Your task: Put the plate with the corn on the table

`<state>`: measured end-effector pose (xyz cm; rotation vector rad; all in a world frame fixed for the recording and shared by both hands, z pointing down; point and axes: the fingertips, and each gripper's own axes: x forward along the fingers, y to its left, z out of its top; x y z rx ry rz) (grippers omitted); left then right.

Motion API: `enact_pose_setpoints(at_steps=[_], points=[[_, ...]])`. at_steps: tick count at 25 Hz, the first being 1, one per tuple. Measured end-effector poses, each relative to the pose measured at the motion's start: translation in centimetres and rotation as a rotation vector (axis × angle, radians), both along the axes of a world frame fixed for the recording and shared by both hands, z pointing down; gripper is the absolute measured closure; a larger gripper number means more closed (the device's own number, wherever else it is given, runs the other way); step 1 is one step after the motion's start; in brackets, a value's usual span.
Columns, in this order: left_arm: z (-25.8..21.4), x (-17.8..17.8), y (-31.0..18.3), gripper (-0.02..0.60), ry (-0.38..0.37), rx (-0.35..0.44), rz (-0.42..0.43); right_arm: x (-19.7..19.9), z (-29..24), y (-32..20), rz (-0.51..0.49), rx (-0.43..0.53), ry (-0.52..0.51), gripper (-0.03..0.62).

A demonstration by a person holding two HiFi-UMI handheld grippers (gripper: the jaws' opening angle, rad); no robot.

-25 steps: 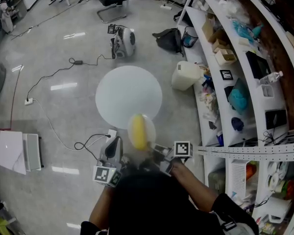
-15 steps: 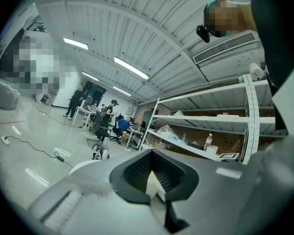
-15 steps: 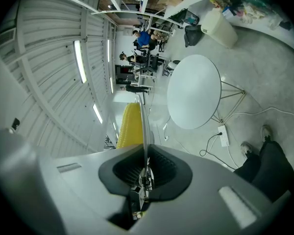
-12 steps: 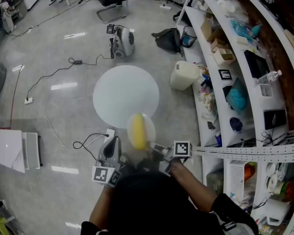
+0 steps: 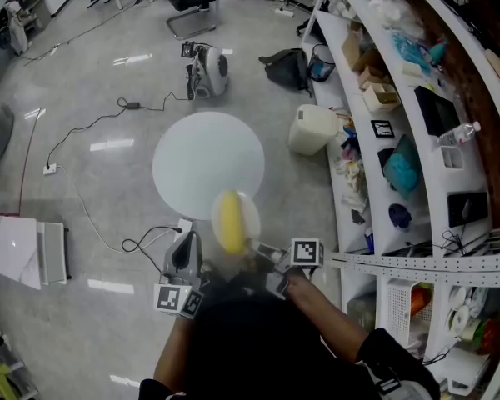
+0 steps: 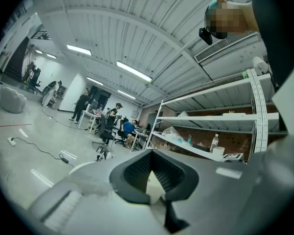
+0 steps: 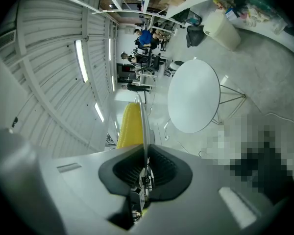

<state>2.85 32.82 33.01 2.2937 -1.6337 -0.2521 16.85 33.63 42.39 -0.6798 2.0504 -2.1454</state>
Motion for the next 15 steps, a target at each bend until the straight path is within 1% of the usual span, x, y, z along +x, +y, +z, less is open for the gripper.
enact_pose_setpoints(at_steps=[3,7,11,15], points=[[-1.2,0.6,-0.6,0.577,0.025,0.009,-0.008,0.4,-0.4,-0.6,-0.001,0.006,-0.005,0.56],[-0.4,0.6,-0.8,0.577,-0.006,0.0,-0.012,1.3,-0.1,-1.1,0.011,-0.002,-0.002,0.56],[-0.3,0.8,-1.8,0.577,0.014,-0.007,-0.009,1.6,-0.1,-2.1,0.023,-0.007,0.004,0.56],[0.0,0.8,-3.4,0.577,0.016,-0.007,0.004,2.0,0.3,-3.4,0.043,-0.015,0.005,0.56]])
